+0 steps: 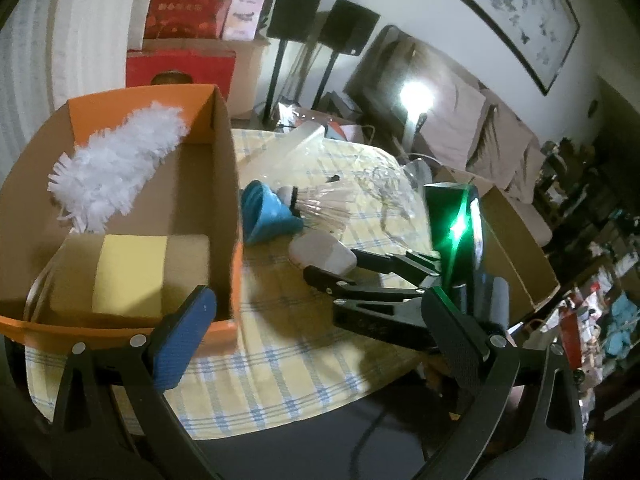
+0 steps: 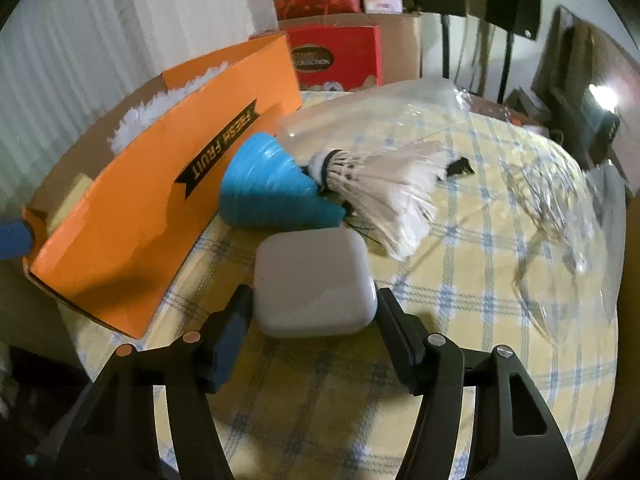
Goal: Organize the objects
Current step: 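Grasp the white square case with the left tool and lift it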
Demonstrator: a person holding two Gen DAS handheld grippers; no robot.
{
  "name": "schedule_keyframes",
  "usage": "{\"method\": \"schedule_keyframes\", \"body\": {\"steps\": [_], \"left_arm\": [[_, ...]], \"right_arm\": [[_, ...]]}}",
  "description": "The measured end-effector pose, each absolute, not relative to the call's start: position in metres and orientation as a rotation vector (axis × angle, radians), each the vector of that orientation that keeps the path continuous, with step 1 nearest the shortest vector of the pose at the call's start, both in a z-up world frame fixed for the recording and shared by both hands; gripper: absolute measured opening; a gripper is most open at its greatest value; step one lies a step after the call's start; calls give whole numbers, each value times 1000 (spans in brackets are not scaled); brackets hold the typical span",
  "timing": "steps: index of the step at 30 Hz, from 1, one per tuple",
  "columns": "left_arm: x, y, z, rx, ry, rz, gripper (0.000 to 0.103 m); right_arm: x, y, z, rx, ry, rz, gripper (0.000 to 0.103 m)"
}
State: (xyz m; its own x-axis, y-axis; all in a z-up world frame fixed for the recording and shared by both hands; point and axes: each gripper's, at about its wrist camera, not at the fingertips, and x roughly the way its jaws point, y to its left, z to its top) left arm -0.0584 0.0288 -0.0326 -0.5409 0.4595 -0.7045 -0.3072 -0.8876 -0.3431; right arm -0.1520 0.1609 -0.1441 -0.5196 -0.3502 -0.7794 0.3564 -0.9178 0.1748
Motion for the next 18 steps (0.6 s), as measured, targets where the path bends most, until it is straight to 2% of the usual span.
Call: {"method": "schedule_keyframes", "body": {"steps": [7,11,18], "left_arm": [[-62,44,-30,-1187,-256,2366,96],[-62,54,-30,-1198,-262,2351,95],[-68,76,-37,-1247,-301,2249,84]], "right_arm": [[-140,197,-136,1290,-156,-2437,64],[-131,214,-132,1293,-187,-2464,64],[-114,235,-122,1260,-292,-2477,64]]}}
